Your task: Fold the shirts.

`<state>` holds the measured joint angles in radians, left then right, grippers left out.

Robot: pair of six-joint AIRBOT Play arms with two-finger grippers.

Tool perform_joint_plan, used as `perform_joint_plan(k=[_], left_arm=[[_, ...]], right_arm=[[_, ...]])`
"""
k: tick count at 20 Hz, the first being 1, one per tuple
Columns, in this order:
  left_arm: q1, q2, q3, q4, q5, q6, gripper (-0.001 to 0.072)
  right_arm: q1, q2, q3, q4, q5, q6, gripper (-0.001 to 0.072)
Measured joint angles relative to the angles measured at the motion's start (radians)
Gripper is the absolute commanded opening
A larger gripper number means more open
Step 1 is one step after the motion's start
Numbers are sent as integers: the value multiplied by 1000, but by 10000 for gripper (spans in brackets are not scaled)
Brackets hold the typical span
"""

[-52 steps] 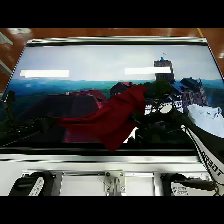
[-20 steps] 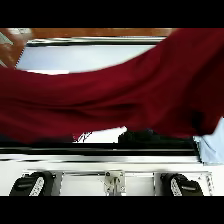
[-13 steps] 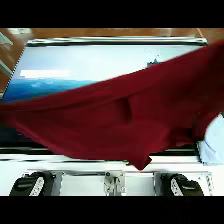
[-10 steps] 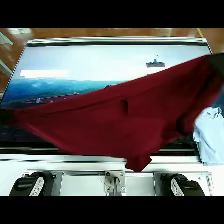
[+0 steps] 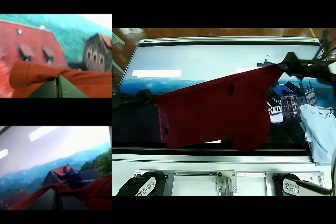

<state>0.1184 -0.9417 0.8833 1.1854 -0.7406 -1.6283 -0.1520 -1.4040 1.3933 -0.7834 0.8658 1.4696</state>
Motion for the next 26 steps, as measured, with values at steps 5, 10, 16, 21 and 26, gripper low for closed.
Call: perform_joint_plan(k=[5, 10, 16, 21, 26], left_arm=[[0, -256, -8, -119, 118, 0, 117], [40, -364, 11, -153, 3, 36, 665], [330, -376, 98, -86, -478, 217, 664], [548, -360, -85, -77, -734, 331, 668], [579, -355, -285, -169, -658, 418, 667]], right_arm=[[3, -182, -4, 41, 24, 3, 521], [-1, -240, -5, 24, 114, 12, 633], [-127, -167, -5, -225, 404, -50, 632], [-243, -138, -68, -323, 636, -115, 632], [-258, -132, -147, -279, 644, -151, 632]])
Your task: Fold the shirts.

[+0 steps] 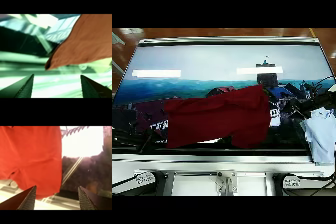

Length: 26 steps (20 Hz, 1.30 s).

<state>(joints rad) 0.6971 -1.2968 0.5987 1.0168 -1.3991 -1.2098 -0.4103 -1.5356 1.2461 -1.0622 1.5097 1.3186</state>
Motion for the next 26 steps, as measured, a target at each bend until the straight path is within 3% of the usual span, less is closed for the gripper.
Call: perform_joint_plan(k=[8, 10, 12, 19, 26], left_arm=[[-147, -37, -71, -101, 123, 21, 638], [-194, -46, -74, -146, 186, 20, 212], [-230, -51, -75, -170, 240, 21, 39], [-280, -51, -75, -229, 256, 22, 37], [-285, 15, -75, -238, 241, 43, 37]], right_arm=[[16, 1, -25, 41, -38, -22, 632], [16, 1, -26, 51, -44, -23, 632], [16, 1, -26, 58, -45, -23, 632], [17, 1, -111, 31, -64, -18, 633], [29, -15, -287, 164, -272, -21, 632]])
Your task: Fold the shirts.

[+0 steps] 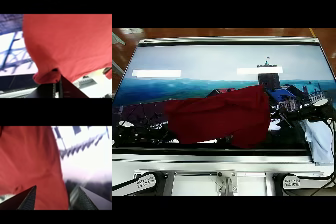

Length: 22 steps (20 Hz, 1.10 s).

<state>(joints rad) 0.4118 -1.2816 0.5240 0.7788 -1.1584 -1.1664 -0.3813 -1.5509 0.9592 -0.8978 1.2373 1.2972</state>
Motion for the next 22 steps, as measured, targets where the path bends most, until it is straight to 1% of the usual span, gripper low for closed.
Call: perform_joint_plan(k=[3, 4, 5, 6, 7, 10, 12, 14, 16, 18, 20, 22], left_arm=[[0, 36, 0, -1, -1, 1, 37], [0, 46, 0, -2, -2, 2, 37], [0, 54, 0, -2, -2, 3, 37], [0, 61, 2, -2, -2, 3, 37], [0, 69, 6, -2, -3, 4, 36], [0, 108, 56, 0, -3, 10, 36], [-5, 163, 138, 1, -2, 9, 36], [-13, 238, 270, 0, 8, -1, 35], [-16, 322, 446, -1, 55, -37, 35], [-19, 406, 644, -5, 140, -67, 35], [-19, 475, 838, -6, 233, -85, 35], [-19, 527, 1007, -5, 294, -98, 35]], right_arm=[[63, -25, -21, 31, -62, -3, 624], [87, -31, -24, 41, -77, -5, 480], [113, -38, -26, 45, -103, -7, 283], [135, -43, -28, 42, -136, -7, 122], [151, -45, -25, 45, -159, -4, 70], [180, -30, 14, 58, -151, -5, 69], [186, 14, 73, 62, -116, -38, 69], [191, 93, 168, 90, -84, -87, 69], [193, 195, 293, 105, -69, -122, 69], [193, 308, 443, 117, -103, -143, 69], [193, 420, 591, 122, -174, -155, 69], [193, 523, 721, 94, -248, -157, 68]])
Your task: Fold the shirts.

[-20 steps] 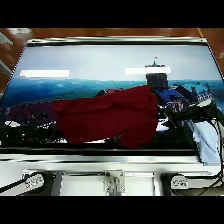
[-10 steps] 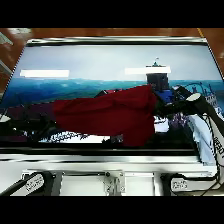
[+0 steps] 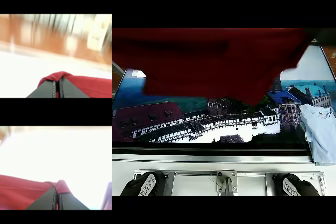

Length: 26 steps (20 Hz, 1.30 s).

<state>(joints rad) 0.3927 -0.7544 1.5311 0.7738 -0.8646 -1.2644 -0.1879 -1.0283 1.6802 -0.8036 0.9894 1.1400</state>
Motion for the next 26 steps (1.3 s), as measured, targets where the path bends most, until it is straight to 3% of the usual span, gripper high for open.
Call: perform_joint_plan(k=[3, 6, 9, 14, 18, 22, 26], left_arm=[[0, 76, 163, 35, 12, -25, 34], [0, 152, 226, 164, -89, -94, 35], [0, 200, 249, 305, -259, -143, 35], [0, 225, 252, 393, -488, -171, 35], [0, 230, 153, 412, -599, -173, 35], [0, 214, -62, 419, -627, -143, 35], [0, 118, -283, 420, -536, -121, 36]], right_arm=[[0, 142, 122, -85, -64, 53, 68], [0, 265, 167, -193, -25, 139, 69], [0, 341, 184, -271, 104, 222, 69], [0, 382, 192, -352, 332, 317, 68], [0, 340, 193, -420, 511, 408, 69], [3, 208, 142, -426, 695, 446, 68], [62, 45, -51, -427, 631, 431, 68]])
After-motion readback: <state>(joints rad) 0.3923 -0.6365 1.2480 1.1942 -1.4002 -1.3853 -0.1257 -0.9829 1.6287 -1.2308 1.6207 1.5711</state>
